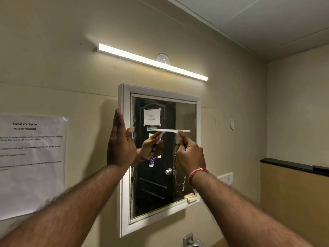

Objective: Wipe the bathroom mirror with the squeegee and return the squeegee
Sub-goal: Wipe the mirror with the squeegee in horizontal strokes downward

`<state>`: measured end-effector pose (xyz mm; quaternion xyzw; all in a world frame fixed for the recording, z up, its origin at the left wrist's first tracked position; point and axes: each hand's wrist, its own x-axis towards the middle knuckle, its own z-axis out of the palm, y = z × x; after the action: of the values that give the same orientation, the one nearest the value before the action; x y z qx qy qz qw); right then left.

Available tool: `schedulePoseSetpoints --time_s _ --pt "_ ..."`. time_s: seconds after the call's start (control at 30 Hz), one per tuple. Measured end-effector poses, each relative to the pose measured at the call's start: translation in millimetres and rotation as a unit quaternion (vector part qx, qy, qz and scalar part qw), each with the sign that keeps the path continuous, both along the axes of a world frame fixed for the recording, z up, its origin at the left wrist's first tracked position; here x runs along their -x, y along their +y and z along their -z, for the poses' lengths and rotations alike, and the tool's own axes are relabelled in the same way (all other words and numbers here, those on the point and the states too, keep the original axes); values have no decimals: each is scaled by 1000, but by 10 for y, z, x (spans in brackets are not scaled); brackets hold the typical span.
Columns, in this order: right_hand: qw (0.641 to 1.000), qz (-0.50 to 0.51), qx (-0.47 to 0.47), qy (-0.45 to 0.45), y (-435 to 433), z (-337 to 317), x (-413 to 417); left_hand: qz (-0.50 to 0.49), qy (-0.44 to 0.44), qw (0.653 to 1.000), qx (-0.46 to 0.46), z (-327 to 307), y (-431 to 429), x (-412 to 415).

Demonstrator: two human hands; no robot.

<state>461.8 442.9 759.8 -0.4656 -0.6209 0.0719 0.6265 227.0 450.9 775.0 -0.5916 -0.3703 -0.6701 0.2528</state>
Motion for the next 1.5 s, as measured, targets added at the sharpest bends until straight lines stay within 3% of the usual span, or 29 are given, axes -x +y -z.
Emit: schedulePoseSetpoints --time_s 0.37,0.77,1.1,1.5 --pt "996 9 82 -19 -140 1305 -85 2 -23 998 56 790 -94 -73" --pt "984 16 169 -47 -369 2298 -9 -14 -36 993 111 1839 -219 -146" --pt "982 32 175 -68 -391 2533 1 -4 -53 987 150 2340 -274 -163" --pt "971 37 197 -132 -484 2421 -62 -37 -56 979 190 2409 -373 -130"
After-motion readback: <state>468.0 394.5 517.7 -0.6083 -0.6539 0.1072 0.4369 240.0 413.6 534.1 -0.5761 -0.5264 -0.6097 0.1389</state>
